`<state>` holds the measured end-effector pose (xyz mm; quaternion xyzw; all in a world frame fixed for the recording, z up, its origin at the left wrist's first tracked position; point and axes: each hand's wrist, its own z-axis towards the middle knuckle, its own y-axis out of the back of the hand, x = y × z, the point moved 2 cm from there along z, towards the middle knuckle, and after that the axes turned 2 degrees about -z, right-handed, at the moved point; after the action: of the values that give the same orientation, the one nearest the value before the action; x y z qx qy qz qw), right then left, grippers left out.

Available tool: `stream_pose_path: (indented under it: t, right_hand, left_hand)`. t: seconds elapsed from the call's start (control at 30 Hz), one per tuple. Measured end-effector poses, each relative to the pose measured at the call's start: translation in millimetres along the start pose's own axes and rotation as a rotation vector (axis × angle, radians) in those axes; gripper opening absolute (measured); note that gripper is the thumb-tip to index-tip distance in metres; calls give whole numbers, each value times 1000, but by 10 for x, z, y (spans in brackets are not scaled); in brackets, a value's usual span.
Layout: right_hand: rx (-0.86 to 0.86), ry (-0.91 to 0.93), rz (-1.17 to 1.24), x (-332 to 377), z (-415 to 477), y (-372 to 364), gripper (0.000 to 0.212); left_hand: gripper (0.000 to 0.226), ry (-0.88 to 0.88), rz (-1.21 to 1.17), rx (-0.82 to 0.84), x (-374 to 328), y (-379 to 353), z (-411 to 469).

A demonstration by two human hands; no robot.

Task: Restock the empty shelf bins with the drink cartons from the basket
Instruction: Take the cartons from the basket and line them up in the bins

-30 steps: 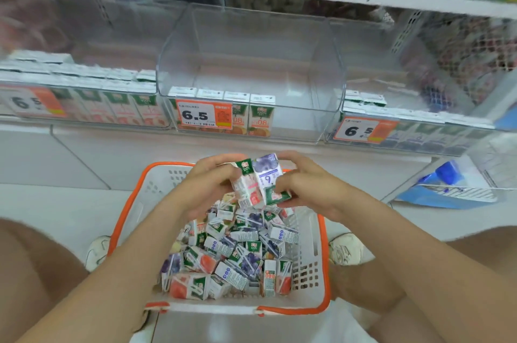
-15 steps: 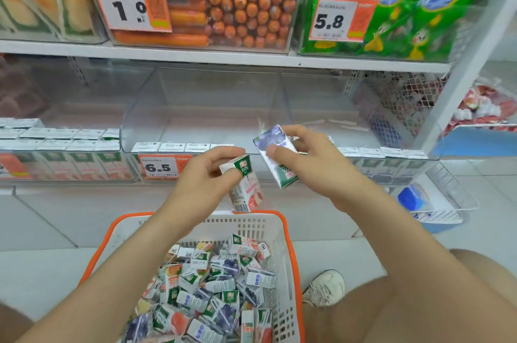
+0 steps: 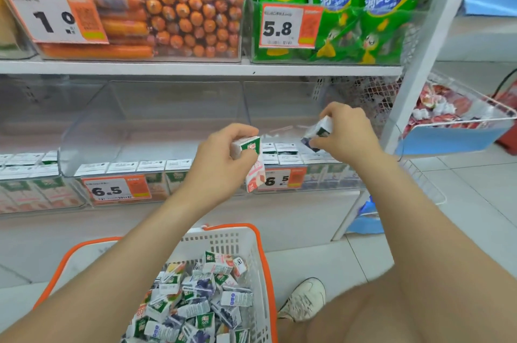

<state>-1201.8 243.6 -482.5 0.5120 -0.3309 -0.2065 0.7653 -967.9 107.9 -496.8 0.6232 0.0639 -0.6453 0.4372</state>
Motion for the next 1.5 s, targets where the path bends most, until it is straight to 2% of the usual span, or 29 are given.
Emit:
stream_pose_path:
  t: [0.13, 0.2, 0.4, 0.5, 0.6, 0.67, 0.7, 0.73, 0.8, 0.87, 1.0, 1.07, 1.17, 1.23, 1.33, 1.5]
  right_hand:
    - [215, 147, -91, -32, 203, -209, 44]
    - [334, 195, -86, -50, 271, -291, 47]
    - [588, 106, -176, 14, 273, -305, 54]
    - [532, 67, -163, 110, 155, -243, 49]
    - [246, 131, -120, 350, 41, -189, 40]
    - [27, 226, 34, 643, -133, -126, 32]
    - [-19, 262, 150, 811, -254, -94, 29]
    - [-2, 297, 248, 963, -365, -77, 26]
    - [164, 410, 328, 1213, -540, -112, 25]
    - [294, 517, 302, 1375, -623, -186, 38]
    - [298, 517, 374, 1546, -597, -193, 57]
    - [261, 495, 353, 1625, -569, -183, 58]
    - [186, 488, 344, 1784, -528, -199, 36]
    - [138, 486, 397, 1941, -510, -231, 27]
    - [111, 512, 495, 2307, -538, -340, 29]
    - [35, 614, 588, 3049, -706, -551, 36]
  left_hand:
    - [43, 19, -5, -10, 97, -75, -57]
    - [44, 20, -15, -11, 170, -82, -76]
    - [36, 37, -91, -5, 310, -31, -67]
    - [34, 64, -153, 29, 337, 11, -60]
    - [34, 118, -261, 77, 348, 98, -83]
    - [40, 139, -315, 101, 355, 180, -102]
    - [42, 144, -347, 101, 358, 227, -116]
    - [44, 149, -389, 94, 361, 274, -127]
    - [47, 160, -500, 77, 362, 371, -147]
    - [49, 169, -587, 69, 366, 489, -170]
    - [44, 159, -622, 28, 364, 731, -208]
    - [37, 113, -515, -26, 374, 854, -212]
    - [20, 34, -182, -156, 432, 1128, -218]
    - [17, -13, 23, -194, 490, 1340, -248]
    - [20, -12, 216, -217, 631, 1662, -320]
    - [18, -43, 527, -360, 1021, 2385, -374]
